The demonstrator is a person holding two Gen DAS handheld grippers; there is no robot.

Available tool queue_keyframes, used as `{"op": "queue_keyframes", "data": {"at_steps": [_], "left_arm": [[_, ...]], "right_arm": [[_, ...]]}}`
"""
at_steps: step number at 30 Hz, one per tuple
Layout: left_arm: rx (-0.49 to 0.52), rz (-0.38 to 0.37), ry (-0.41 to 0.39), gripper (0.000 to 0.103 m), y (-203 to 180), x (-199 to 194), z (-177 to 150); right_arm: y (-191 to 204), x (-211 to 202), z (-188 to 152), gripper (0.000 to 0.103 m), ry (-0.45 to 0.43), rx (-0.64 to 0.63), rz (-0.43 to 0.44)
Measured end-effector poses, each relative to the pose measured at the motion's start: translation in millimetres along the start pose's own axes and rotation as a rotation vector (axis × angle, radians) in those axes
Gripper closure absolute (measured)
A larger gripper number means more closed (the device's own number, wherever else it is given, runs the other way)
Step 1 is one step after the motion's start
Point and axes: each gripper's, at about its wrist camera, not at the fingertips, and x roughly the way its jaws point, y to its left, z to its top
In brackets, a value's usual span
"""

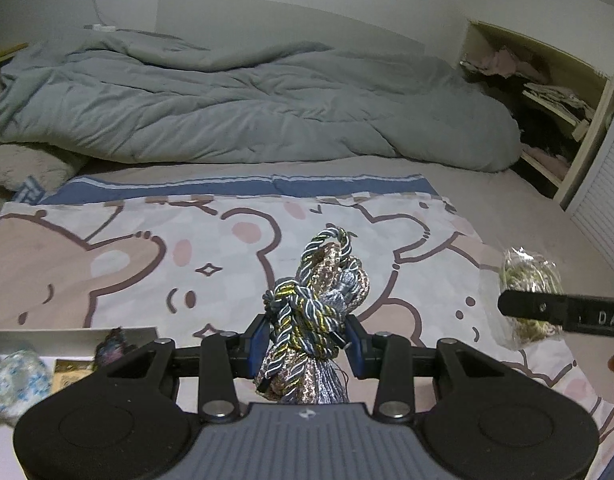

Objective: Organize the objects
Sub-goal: 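Carry the rope and plastic bag over the white box with both tools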

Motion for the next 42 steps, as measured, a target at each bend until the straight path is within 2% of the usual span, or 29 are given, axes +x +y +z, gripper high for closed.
{"op": "queue_keyframes", "data": {"at_steps": [10, 23, 42], "left_arm": [[-0.034, 0.053, -0.031, 0.062, 15.6, -26.3, -14.5], [-0.067, 0.11, -0.033, 0.062, 53.6, -46.3, -35.0], [-0.118, 0.19, -0.035, 0.062, 138.0, -94.1, -59.7]], "right_arm": [[20.3, -13.9, -22.2, 0.029, -0.034, -0.069, 0.007], [37.2, -4.5, -32.4, 0.029, -0.017, -0.047, 0.037], [130.8, 21.7, -44.2, 0.029, 0.05, -0.112, 0.197]]}}
